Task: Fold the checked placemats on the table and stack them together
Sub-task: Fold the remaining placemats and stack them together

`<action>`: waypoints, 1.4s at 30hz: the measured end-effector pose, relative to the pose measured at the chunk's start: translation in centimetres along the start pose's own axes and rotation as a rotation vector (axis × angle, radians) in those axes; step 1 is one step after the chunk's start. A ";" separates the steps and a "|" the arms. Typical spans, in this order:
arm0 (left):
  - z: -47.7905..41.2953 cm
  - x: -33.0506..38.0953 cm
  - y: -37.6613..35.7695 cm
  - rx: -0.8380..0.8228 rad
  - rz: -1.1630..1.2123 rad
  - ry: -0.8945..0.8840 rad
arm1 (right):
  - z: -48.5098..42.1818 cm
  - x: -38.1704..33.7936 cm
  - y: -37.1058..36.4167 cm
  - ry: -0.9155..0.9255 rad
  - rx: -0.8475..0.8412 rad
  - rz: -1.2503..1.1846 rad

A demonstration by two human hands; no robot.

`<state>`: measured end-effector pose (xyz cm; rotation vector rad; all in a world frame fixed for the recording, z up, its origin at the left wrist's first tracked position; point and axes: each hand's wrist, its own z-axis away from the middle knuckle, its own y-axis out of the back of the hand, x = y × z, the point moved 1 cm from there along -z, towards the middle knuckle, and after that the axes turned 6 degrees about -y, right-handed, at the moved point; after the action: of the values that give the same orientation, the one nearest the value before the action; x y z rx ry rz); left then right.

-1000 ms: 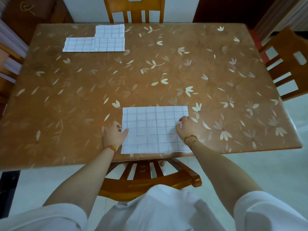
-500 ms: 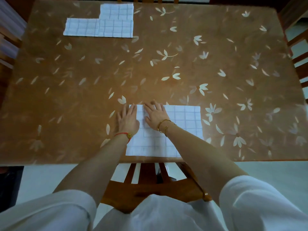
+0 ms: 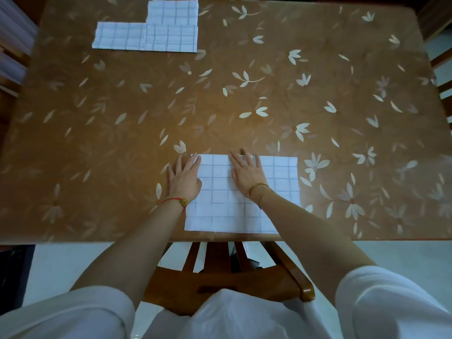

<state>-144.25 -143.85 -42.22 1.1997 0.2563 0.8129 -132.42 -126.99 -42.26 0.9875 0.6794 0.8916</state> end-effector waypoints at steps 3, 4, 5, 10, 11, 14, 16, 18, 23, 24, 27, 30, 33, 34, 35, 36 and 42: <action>0.0 0.0 0.0 -0.005 0.011 0.001 | 2.1 4.8 -0.5 -0.110 0.037 0.010; -0.1 0.0 0.0 -0.008 0.011 0.000 | 2.7 6.5 -0.7 -0.173 0.042 0.012; -0.1 0.0 0.1 -0.011 0.010 0.000 | 3.3 8.2 -0.8 -0.243 0.047 0.012; -0.3 -0.1 0.1 -0.017 -0.016 -0.009 | 5.1 13.2 -0.8 -0.386 0.014 0.025; -0.4 -0.2 0.1 -0.015 -0.018 -0.015 | 5.0 13.3 -0.7 -0.382 0.008 0.020; -0.5 -0.2 0.3 -0.005 -0.021 -0.029 | 5.0 12.7 -0.6 -0.413 0.008 -0.046; -0.6 -0.2 0.5 -0.001 -0.026 -0.036 | 5.0 12.3 -0.6 -0.438 0.002 -0.109; -0.8 -0.3 0.7 0.006 -0.021 -0.041 | 5.1 12.2 -0.5 -0.452 0.000 -0.148; -1.8 -0.2 1.4 0.075 0.002 -0.052 | 4.6 11.2 -0.2 -0.360 0.084 -0.077; -2.1 -0.1 1.6 0.086 -0.005 -0.058 | 4.4 10.6 0.0 -0.289 0.087 -0.048; -2.9 0.0 2.1 0.079 -0.004 -0.053 | 3.6 8.1 0.3 -0.091 0.040 -0.011; -4.0 0.2 2.6 0.045 0.034 -0.024 | 3.0 6.4 0.4 -0.026 -0.007 -0.030; -5.0 0.0 3.2 0.002 0.059 0.013 | 2.6 5.7 0.4 -0.008 -0.053 -0.026; -5.2 -0.1 3.3 0.000 0.056 0.016 | 2.5 5.6 0.4 -0.011 -0.065 -0.025; -5.5 -0.2 3.5 0.000 0.048 0.018 | 2.4 5.6 0.4 -0.018 -0.077 -0.028; -5.7 -0.2 3.7 -0.002 0.040 0.023 | 2.4 5.6 0.3 -0.025 -0.087 -0.034; -6.5 -0.3 3.9 -0.099 0.027 0.082 | 2.2 5.6 0.3 -0.038 -0.115 -0.055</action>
<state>-149.92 -138.83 -41.22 1.0808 0.2645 0.8901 -128.02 -122.96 -41.62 0.8774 0.6138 0.8521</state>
